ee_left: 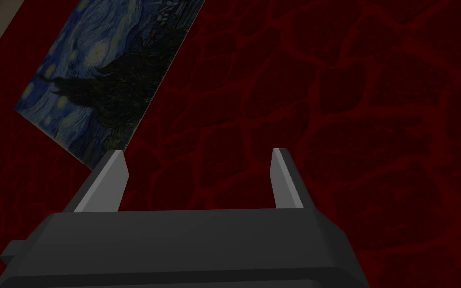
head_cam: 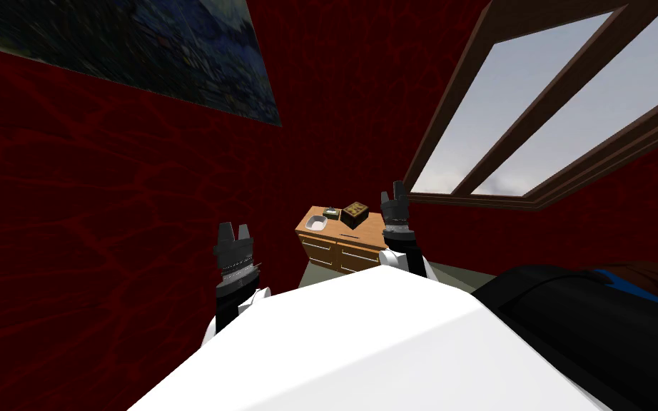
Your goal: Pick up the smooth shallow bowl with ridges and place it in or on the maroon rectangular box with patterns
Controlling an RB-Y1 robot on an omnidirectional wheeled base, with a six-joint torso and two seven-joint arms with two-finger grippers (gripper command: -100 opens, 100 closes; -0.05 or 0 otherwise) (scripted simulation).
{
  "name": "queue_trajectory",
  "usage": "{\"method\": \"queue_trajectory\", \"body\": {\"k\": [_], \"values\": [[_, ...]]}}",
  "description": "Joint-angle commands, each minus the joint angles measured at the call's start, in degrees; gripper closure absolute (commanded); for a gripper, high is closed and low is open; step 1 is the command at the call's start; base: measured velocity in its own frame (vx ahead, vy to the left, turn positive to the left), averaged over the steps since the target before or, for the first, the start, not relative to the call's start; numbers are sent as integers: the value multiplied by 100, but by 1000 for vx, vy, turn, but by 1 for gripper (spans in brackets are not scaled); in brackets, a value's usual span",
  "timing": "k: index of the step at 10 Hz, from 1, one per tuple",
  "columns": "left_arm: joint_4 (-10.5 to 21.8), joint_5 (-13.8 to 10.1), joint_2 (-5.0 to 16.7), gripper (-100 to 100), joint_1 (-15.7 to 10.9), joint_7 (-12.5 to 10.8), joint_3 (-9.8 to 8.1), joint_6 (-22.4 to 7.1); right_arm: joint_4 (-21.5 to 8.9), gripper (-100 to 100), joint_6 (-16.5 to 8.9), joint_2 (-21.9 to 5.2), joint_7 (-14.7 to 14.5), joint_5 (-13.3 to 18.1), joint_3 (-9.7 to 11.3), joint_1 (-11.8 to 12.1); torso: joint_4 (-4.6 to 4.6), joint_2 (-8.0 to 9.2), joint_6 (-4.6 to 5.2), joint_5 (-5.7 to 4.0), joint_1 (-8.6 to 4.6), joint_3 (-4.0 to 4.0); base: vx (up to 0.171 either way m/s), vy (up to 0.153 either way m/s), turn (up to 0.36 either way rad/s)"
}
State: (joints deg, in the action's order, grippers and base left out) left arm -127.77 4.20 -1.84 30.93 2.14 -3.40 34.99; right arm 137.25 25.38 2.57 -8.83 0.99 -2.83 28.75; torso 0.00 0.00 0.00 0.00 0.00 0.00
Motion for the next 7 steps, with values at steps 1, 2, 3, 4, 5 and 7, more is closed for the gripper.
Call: {"method": "queue_trajectory", "body": {"k": [1,2,3,4,5,7], "values": [[38,3,171,-100,-35,-10,14,-69,0,0,0,0,0,0,0,0,0,0,0,0,0,0,5,1,-17],[77,5,298,-100,-70,-19,28,-138,0,0,0,0,0,0,0,0,0,-2,1,0,2,-1,9,3,-26],[127,9,430,-100,-113,-31,46,-227,0,0,0,0,0,0,0,0,-1,-3,0,1,3,-2,12,4,-24],[187,13,556,-100,-165,-46,67,-335,0,0,0,0,0,0,0,0,-1,-5,1,1,3,-3,16,7,-35],[255,18,671,-100,-225,-63,92,-460,0,0,0,0,0,0,0,0,-2,-7,1,1,4,-4,16,12,-29],[413,30,867,-100,-364,-104,150,-754,0,0,0,0,0,0,0,0,-2,-7,0,1,7,-4,13,14,-48]]}}
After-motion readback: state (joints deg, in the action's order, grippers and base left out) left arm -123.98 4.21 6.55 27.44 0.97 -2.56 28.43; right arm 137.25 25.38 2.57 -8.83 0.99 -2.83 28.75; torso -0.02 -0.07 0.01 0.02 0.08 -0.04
